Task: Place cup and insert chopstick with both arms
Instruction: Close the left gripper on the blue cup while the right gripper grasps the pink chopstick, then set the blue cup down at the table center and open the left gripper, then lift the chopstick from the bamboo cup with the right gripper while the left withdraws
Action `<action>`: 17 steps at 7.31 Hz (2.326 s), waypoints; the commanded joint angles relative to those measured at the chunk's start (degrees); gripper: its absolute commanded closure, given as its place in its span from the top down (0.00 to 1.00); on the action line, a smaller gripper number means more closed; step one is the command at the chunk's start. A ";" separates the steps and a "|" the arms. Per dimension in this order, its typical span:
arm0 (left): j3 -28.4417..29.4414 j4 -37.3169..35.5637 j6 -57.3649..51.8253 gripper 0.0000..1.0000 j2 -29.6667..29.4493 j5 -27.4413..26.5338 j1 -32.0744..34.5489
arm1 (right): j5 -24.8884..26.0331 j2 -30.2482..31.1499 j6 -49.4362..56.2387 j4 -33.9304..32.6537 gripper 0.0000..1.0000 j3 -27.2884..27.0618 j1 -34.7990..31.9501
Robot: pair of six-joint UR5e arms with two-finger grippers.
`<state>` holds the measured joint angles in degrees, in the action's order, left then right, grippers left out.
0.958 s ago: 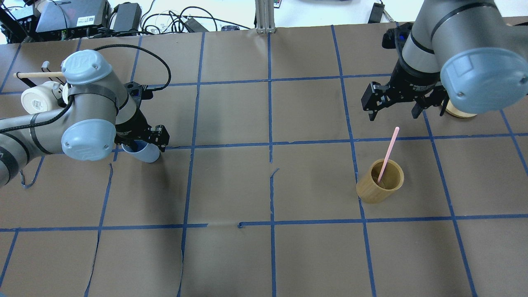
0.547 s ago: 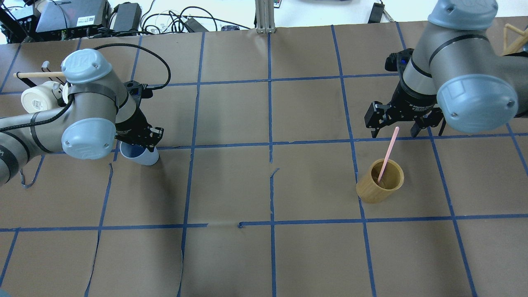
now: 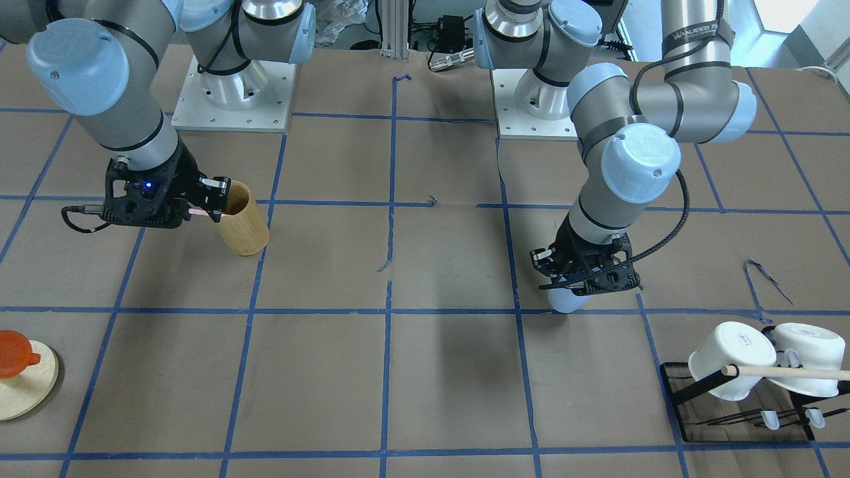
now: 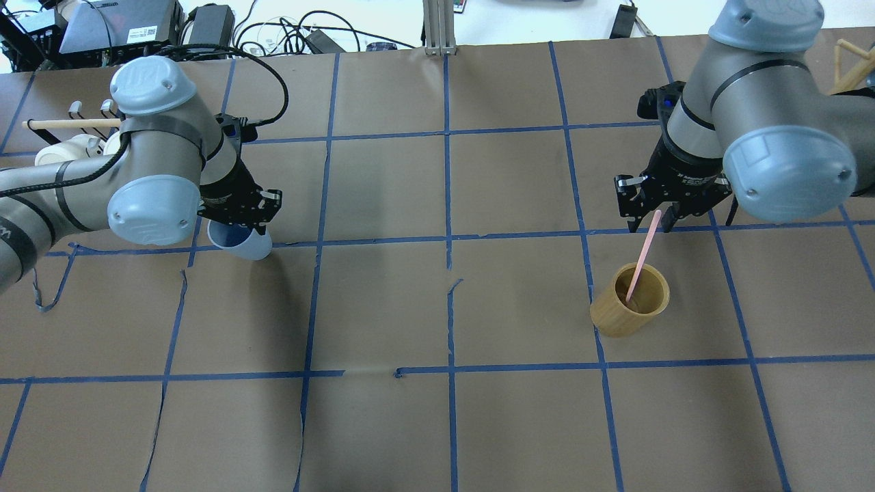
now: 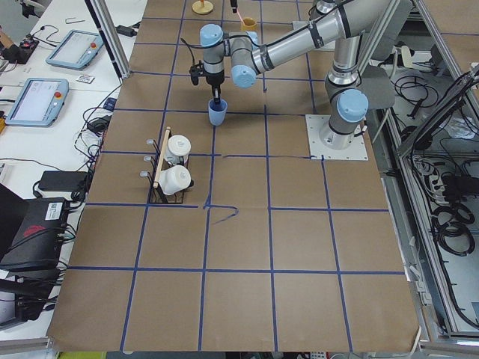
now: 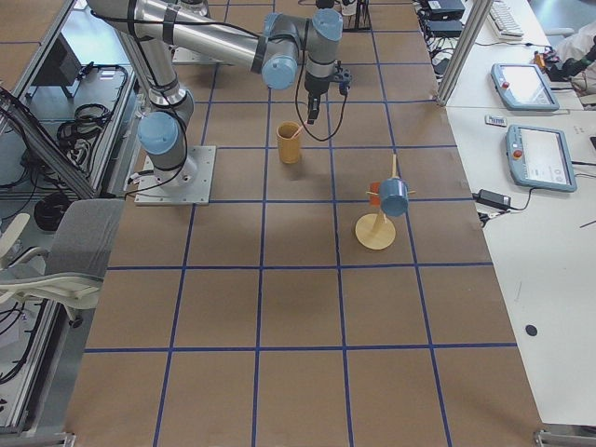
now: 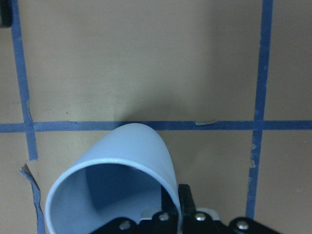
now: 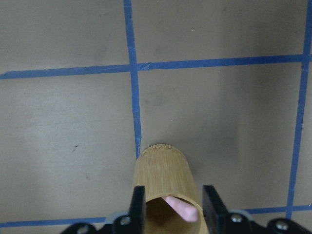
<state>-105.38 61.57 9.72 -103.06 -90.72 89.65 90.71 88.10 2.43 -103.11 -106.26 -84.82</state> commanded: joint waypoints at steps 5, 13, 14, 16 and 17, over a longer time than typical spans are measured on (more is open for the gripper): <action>20.17 0.40 33.87 0.00 -13.27 8.71 14.94 | 0.17 -0.03 0.03 -0.17 0.36 0.00 0.00; 28.30 1.36 32.03 1.00 -22.36 5.75 19.77 | 0.61 0.14 0.12 0.10 0.05 0.70 0.00; 29.17 1.36 32.11 1.00 -21.57 5.47 19.42 | 0.70 0.49 0.21 0.19 0.04 0.87 0.00; 29.79 2.58 30.81 1.00 -18.42 5.55 16.27 | 0.18 0.67 0.21 2.54 0.04 4.02 0.00; 30.66 6.07 25.92 1.00 -15.79 5.47 15.65 | -0.87 0.67 0.21 3.69 0.04 5.95 0.00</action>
<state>-75.63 64.58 39.80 -121.70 -85.17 106.51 90.76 88.72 2.63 -100.97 -102.58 -84.81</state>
